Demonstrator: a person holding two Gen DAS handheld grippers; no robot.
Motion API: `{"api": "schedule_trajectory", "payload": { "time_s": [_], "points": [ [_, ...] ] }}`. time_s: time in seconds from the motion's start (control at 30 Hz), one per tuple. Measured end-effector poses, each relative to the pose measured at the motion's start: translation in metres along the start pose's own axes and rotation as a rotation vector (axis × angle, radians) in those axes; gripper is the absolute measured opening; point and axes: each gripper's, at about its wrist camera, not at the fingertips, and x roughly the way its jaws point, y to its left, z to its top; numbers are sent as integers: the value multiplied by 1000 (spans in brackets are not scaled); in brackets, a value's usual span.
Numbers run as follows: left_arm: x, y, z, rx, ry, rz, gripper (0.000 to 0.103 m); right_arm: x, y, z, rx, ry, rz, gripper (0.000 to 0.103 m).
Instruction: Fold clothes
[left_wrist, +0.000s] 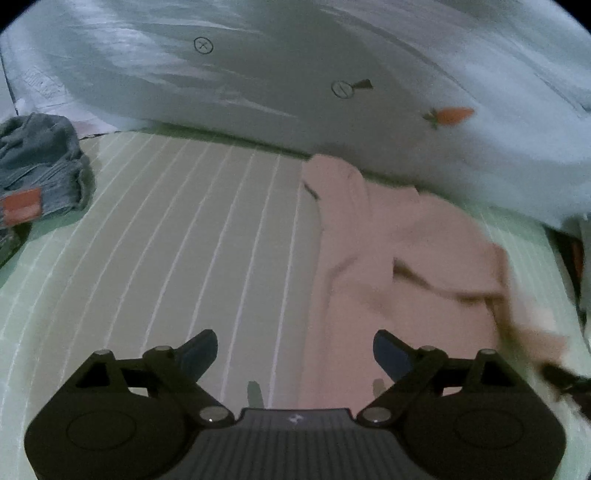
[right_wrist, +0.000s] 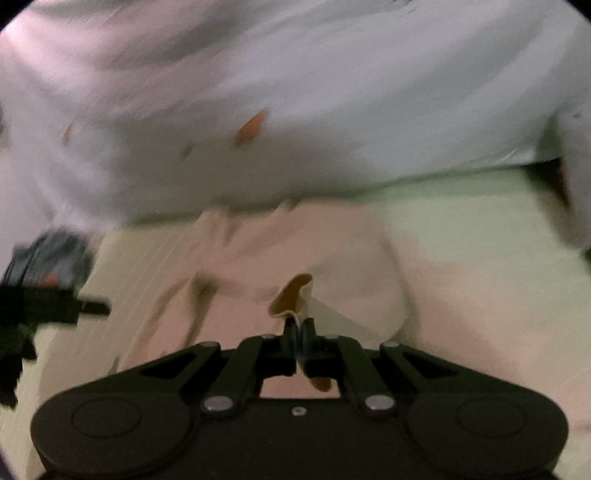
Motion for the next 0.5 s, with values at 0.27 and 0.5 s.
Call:
{"api": "schedule_trajectory", "payload": {
  "time_s": [0.27, 0.5],
  "points": [
    [-33, 5, -47, 110, 43, -14, 92, -9, 38, -61, 27, 107, -23, 27],
    [-32, -22, -65, 151, 72, -41, 94, -38, 20, -79, 61, 40, -230, 103]
  ]
}}
